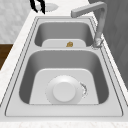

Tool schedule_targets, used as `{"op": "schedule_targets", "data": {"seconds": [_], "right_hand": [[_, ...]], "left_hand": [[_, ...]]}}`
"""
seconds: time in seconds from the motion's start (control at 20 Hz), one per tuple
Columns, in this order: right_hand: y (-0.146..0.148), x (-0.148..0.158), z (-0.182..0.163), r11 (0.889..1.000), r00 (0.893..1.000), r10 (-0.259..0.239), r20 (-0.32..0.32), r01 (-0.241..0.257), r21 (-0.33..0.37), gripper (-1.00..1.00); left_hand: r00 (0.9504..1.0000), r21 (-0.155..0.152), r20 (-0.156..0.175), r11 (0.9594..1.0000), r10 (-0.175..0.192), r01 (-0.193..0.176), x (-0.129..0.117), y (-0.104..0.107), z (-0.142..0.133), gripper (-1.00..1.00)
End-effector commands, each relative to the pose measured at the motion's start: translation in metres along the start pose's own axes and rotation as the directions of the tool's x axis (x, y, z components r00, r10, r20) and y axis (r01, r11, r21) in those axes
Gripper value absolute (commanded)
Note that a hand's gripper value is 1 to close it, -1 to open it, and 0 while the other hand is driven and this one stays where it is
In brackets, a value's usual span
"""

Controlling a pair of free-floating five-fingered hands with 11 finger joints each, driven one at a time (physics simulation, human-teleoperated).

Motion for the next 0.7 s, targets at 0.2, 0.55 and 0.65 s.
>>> {"op": "schedule_targets", "data": {"seconds": [0.2,0.55,0.65], "right_hand": [[-0.022,-0.005,0.016,1.000,0.999,0.022,0.033,-0.023,0.021,-1.00],[-0.043,-0.016,0.039,0.999,0.996,0.029,0.089,-0.026,-0.029,-1.00],[-0.052,-0.017,0.049,0.999,0.995,0.031,0.091,-0.028,-0.035,-1.00]], "left_hand": [[1.0000,0.000,0.000,1.0000,0.000,0.000,0.000,0.000,0.000,0.00],[1.0000,0.000,0.000,1.0000,0.000,0.000,0.000,0.000,0.000,0.00],[1.0000,0.000,0.000,1.0000,0.000,0.000,0.000,0.000,0.000,0.00]]}}
